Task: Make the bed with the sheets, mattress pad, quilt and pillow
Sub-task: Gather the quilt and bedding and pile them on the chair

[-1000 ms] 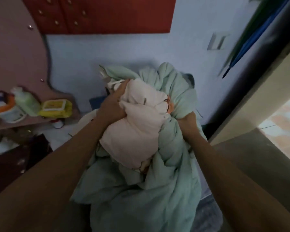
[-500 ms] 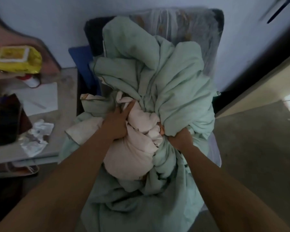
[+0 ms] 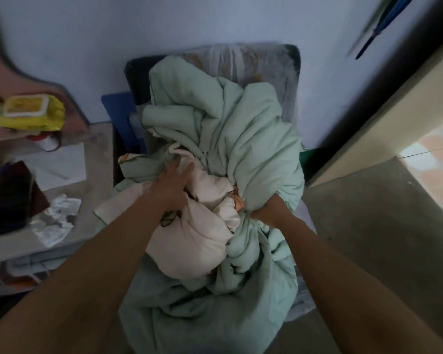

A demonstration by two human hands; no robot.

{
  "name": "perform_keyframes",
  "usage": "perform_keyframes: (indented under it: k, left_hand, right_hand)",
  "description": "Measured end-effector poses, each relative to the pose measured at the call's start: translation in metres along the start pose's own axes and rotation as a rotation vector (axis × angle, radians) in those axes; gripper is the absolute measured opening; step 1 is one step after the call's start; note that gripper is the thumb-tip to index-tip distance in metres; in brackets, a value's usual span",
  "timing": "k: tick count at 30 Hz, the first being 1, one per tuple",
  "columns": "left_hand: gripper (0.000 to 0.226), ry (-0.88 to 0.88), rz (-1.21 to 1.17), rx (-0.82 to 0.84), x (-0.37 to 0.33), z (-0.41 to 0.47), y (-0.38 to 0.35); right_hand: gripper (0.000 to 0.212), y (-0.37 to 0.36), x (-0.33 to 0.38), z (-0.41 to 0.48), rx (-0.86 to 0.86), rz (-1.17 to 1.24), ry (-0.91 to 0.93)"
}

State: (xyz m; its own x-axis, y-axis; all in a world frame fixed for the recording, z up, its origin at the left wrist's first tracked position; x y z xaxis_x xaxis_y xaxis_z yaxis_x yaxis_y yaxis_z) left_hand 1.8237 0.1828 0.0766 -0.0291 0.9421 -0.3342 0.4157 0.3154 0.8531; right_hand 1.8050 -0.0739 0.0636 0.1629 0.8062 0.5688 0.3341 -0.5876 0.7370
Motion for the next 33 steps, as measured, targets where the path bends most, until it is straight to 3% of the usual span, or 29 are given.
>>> perform_keyframes:
  k: [6, 18, 25, 33]
  left_hand:
    - [0.08, -0.14, 0.036, 0.039, -0.047, -0.044, 0.023]
    - [0.052, -0.685, 0.237, 0.132, -0.152, -0.196, 0.031]
    - [0.049, -1.068, 0.325, 0.144, -0.257, -0.332, -0.01]
    - [0.039, -1.542, 0.439, 0.3, -0.352, -0.529, -0.108]
  right_hand:
    - [0.079, 0.027, 0.0, -0.057, -0.018, -0.069, -0.098]
    - [0.034, 0.047, -0.009, -0.301, -0.398, -0.011, -0.347]
    - [0.028, 0.035, -0.03, -0.491, -0.621, 0.055, -0.566]
    - [0.017, 0.0, -0.062, -0.712, -0.855, 0.153, -0.859]
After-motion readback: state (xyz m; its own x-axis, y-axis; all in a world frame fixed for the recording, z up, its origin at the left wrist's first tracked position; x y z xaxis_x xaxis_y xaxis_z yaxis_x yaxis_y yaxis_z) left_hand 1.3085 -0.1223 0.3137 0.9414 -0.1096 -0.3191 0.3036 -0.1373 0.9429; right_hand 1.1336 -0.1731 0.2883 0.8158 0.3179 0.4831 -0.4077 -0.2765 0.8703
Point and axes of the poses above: each hand's wrist, its own z-axis towards the middle knuckle, its own y-axis out of the back of the hand, x = y × z, the point moved 7 cm from there along z, towards the middle knuckle, and after that the axes turned 1 degree about -x, right-handed, at the moved point
